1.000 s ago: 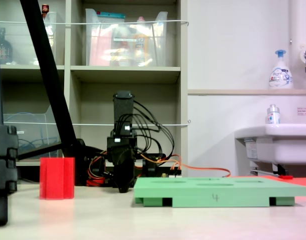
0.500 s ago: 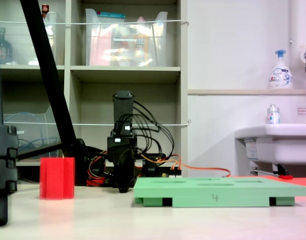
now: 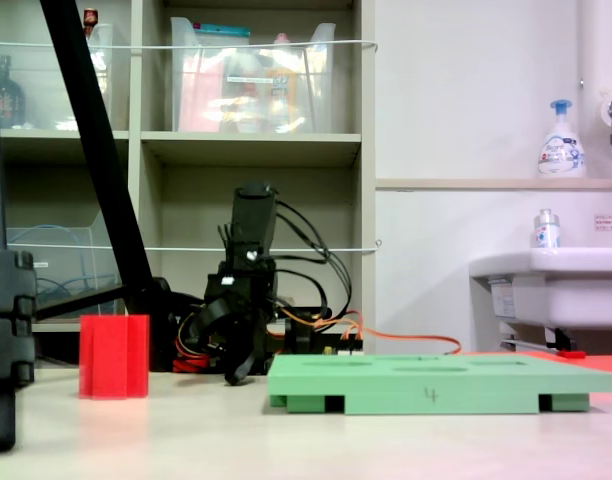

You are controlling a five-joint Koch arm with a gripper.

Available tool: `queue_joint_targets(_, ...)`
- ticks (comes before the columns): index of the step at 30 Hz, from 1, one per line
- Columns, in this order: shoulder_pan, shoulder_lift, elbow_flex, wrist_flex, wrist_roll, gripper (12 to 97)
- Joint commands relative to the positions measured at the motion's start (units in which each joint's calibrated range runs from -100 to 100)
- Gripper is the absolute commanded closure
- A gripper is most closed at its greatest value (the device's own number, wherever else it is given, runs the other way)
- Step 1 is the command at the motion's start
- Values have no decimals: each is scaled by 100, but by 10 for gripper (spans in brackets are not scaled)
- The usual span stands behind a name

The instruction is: Put the cross columnar block into the corresponding hole

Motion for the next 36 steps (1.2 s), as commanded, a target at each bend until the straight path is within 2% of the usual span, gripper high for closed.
queue_joint_targets(1,-112,-41,-78,-465,161,624)
queue_joint_targets(6,-215,-41,271,-898,1114,629)
queue_joint_targets(13,-107,-41,4189,-5771,2476,636)
queue_joint_targets(21,-15,1817,8097,-9699,2569,642)
queue_joint_targets(27,-161,2641,9214,-10345,2281,472)
queue_joint_targets(31,-357,3437,9642,-10335,2076,392)
queue_joint_targets(36,-518,4973,10530,-10325,1856,346)
